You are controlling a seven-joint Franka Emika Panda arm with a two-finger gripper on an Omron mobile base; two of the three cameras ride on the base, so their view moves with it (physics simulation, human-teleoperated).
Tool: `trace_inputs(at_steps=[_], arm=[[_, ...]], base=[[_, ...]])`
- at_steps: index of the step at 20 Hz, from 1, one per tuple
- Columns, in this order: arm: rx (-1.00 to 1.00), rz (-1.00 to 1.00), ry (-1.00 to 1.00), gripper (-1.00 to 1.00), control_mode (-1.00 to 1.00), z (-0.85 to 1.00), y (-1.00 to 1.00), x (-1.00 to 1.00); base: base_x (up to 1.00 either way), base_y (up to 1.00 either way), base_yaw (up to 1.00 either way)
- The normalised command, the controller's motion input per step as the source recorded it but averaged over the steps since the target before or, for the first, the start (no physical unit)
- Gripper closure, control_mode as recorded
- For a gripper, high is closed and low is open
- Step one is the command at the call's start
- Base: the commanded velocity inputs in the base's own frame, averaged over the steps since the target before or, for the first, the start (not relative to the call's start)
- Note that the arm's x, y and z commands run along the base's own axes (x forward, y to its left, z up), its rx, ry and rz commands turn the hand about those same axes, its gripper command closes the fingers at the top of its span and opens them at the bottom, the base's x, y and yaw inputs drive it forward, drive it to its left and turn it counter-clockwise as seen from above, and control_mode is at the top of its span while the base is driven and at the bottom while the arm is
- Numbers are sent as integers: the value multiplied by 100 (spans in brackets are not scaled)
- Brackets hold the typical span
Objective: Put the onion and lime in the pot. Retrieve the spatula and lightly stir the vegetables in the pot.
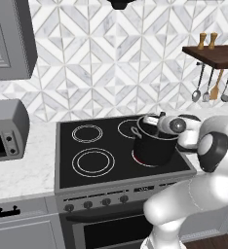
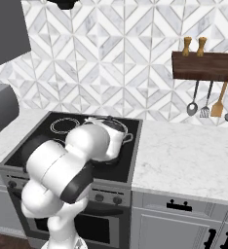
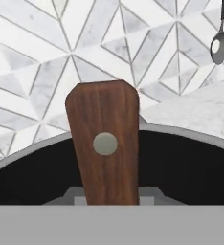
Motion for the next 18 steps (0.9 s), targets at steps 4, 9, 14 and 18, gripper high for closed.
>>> trace_inputs(at_steps=[4,9,14,18], arm=[[0,-9,-13,100,-100,0,23,-17],[-10,-11,-23,100,-100,0,42,-10],[-17,-17,-1,100,-100,-5,30,-20],[-11,-17,17,100,-100,-49,24,-37]], base=[[0,0,0],[0,0,0],[0,0,0],[0,0,0]])
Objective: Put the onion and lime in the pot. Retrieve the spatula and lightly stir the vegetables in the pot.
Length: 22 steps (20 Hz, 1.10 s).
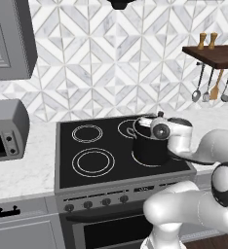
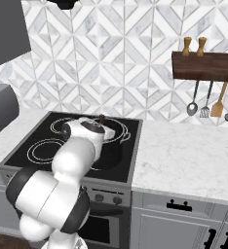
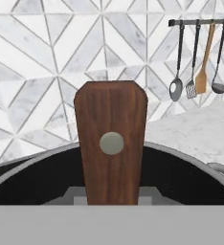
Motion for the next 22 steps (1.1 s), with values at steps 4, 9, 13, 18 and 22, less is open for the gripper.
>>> trace_inputs(at_steps=[4,9,13,18,22], arm=[[-1,-17,18,100,-100,0,13,-22],[0,-17,20,100,-100,37,1,-5],[0,-15,13,100,-100,21,1,-20],[-8,-9,2,100,-100,-5,17,-13],[-14,-4,-15,100,-100,-36,37,14]], base=[[0,0,0],[0,0,0],[0,0,0],[0,0,0],[0,0,0]])
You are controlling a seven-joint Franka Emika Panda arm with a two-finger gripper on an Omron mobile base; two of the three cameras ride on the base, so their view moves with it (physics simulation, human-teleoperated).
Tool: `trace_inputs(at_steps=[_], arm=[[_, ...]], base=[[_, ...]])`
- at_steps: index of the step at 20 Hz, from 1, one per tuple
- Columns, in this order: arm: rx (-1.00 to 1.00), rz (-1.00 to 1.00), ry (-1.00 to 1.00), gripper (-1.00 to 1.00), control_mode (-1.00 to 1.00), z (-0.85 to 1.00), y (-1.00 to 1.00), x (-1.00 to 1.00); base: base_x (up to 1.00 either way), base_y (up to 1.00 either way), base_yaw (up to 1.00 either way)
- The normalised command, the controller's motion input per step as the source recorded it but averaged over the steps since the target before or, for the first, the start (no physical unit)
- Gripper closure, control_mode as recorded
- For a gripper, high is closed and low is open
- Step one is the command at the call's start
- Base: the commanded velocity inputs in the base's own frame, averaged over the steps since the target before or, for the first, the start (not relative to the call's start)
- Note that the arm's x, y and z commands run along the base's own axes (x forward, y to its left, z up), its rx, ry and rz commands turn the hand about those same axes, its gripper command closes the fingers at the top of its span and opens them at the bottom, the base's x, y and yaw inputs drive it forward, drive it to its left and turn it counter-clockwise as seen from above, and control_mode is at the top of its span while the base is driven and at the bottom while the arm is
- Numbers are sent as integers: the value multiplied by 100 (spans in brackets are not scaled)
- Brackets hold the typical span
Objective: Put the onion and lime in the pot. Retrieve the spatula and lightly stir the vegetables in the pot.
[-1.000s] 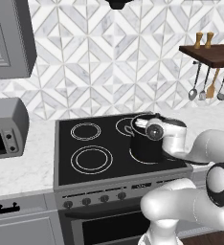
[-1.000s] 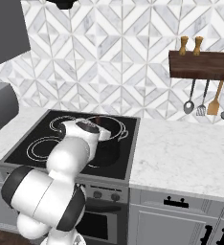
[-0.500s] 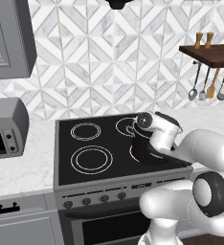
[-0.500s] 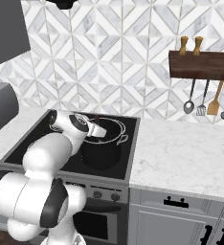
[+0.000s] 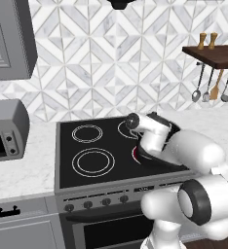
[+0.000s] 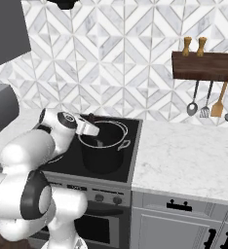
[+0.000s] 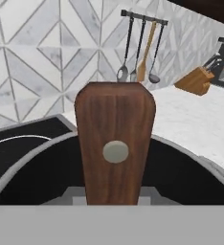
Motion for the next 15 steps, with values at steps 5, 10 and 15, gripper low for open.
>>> trace_inputs(at_steps=[5,10,15], arm=[[-3,0,-19,100,-100,-25,29,54],[5,0,-17,100,-100,0,9,61],[2,0,-15,100,-100,0,0,35]], base=[[0,0,0],[0,0,0],[0,0,0]])
